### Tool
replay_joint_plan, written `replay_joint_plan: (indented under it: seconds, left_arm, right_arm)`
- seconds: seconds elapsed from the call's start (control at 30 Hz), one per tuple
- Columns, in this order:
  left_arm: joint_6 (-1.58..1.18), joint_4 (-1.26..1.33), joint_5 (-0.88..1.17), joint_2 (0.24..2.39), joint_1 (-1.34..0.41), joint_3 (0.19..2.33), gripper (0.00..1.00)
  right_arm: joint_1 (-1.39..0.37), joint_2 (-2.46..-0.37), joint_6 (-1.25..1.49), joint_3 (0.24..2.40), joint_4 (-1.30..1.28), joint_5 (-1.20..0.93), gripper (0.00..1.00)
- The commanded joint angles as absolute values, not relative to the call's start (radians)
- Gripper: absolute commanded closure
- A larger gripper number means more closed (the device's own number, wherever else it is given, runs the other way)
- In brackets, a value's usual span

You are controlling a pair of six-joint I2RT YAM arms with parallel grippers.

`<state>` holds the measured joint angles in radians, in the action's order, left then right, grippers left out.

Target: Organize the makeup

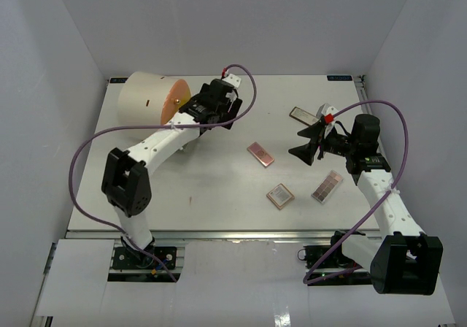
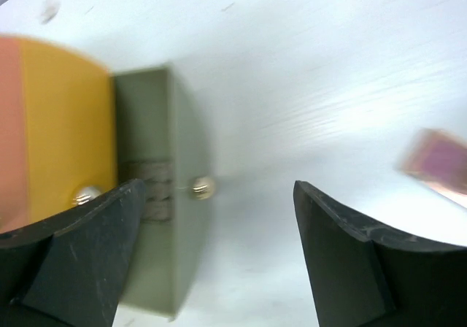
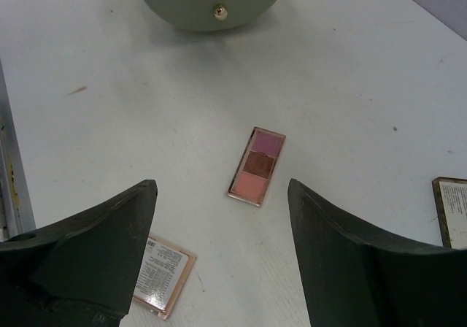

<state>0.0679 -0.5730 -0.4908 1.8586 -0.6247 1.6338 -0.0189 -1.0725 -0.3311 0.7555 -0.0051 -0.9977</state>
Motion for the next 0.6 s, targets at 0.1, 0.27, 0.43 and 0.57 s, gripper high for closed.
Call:
replay_joint_plan:
  seconds: [0.1,0.27,0.43,0.57]
  left_arm:
    - [-0.138,-0.446,0.107,1.452,-0.623,1.320,0.08]
    - [-0.191,-0.308,0.292,1.151,-0.608,0.997,0.06]
    - [-0.183,-0.227,0.294,0.841,-0.604,0.738,0.02]
    - [-0.174,-0.209,0.188,0.659,-0.602,0.663,0.02]
  right_arm:
    - [-0.012,-1.114,-0.362,0.810,-0.077,-0.988,0.21]
    - [-0.158,-1.216,-0.411,0.921,-0.238,-0.735,0.15]
    - [-0.426,-1.428,-0.425,1.073,-0.374,-0.260,0.04]
    - [-0.536,-1.673,-0.339,1.281,-0.494,-0.121,0.10]
